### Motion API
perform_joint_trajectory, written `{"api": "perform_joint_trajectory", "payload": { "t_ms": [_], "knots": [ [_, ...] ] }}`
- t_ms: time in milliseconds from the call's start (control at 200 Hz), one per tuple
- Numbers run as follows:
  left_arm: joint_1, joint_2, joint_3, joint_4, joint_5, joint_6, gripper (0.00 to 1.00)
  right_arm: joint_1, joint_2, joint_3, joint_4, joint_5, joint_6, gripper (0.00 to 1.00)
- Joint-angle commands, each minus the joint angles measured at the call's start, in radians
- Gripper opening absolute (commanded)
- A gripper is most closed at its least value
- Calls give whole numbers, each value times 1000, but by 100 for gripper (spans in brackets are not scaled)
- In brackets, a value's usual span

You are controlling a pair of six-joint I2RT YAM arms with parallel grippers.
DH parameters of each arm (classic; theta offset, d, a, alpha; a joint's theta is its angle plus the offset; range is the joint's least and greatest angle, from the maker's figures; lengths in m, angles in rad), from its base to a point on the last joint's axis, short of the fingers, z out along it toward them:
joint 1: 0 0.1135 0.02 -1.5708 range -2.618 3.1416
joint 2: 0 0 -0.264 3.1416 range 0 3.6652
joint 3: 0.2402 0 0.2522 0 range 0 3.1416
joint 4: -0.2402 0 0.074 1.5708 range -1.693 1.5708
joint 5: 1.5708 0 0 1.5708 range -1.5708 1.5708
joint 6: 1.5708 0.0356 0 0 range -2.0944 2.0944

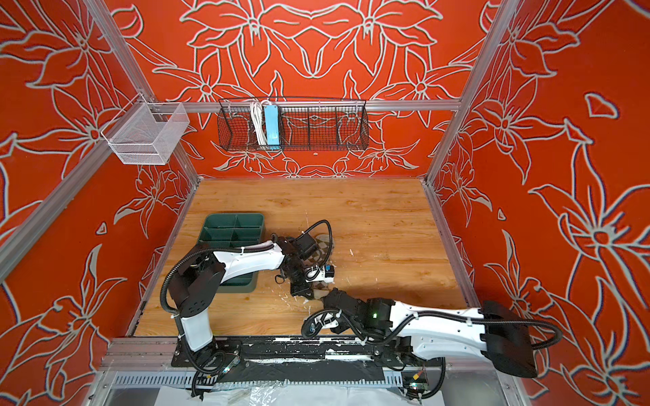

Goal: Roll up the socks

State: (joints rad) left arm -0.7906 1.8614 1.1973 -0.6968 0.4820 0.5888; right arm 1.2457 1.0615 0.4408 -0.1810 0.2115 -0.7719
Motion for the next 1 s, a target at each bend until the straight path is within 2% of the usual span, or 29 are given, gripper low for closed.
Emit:
{"api": "perform_joint_trajectory", "payload": {
  "t_ms": [0, 85, 220, 410, 565, 676, 846, 991],
  "knots": [
    [5, 26, 22, -44, 36, 12, 0, 5, 71, -29, 247, 143, 63, 60],
    [5, 29, 24, -46, 43, 13, 0, 3, 120, -33, 281, 178, 65, 60],
    [5, 34, 27, -47, 44, 11, 0, -3, 191, -43, 325, 152, 42, 55],
    [5, 28, 25, -51, 44, 13, 1, -7, 306, -1, 268, 151, 38, 30],
    [5, -18, -2, -45, 50, 39, 7, -14, 378, 36, 231, 154, 84, 8],
    [5, -60, -26, -35, 44, 52, 14, -18, 403, 64, 186, 145, 101, 0],
    [6, -147, -71, 17, -50, 45, 25, -48, 397, 120, 39, 29, 123, 0],
    [8, -318, -170, 167, -240, 16, 35, -88, 384, 172, -86, -83, 148, 0]
  ]
}}
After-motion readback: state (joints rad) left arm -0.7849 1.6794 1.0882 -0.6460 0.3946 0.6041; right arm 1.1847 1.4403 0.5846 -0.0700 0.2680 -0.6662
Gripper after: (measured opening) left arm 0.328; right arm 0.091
